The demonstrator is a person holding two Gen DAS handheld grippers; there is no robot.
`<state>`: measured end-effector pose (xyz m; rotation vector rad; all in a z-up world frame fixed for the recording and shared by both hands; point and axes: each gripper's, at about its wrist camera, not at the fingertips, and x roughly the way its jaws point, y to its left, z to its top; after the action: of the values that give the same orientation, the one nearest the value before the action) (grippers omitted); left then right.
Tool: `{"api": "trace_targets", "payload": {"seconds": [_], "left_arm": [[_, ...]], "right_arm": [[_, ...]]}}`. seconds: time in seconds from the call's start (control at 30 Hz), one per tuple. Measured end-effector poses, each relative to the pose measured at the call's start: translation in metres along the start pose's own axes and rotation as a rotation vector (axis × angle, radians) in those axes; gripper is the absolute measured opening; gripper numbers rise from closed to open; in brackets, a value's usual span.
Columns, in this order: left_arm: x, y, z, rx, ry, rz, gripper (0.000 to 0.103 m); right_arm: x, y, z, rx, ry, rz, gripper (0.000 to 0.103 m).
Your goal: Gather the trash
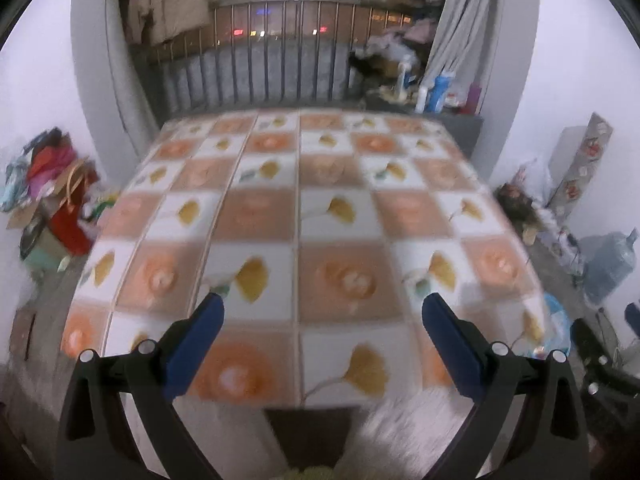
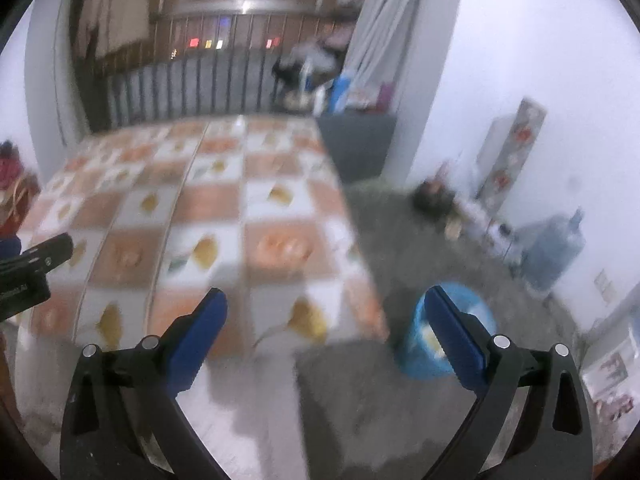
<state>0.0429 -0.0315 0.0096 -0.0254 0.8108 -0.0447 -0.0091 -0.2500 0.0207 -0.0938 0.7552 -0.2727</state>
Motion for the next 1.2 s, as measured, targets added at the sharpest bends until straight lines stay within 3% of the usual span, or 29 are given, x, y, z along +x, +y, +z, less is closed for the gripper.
{"api": "trace_targets", "payload": {"seconds": [0.2,0.57,1.2], "left_arm": [[0.009,-0.006,-0.028,0.059,0.117,0.000,0.097],[0.006,-0.015,-0.027,0.103,0.095,0.011,0.097],[0.003,-0.037,-0.021,0.147,0.086,-0.017,0.097]], "right_arm": [[0.007,0.012,-0.031,-0.019,0.120,-0.020,0.095],[0.013,-0.005,-0.044,0.048,0.152,-0.085,0.095],[0.013,-0.019,-0.047,0.098,0.144,-0.122,0.095]]}}
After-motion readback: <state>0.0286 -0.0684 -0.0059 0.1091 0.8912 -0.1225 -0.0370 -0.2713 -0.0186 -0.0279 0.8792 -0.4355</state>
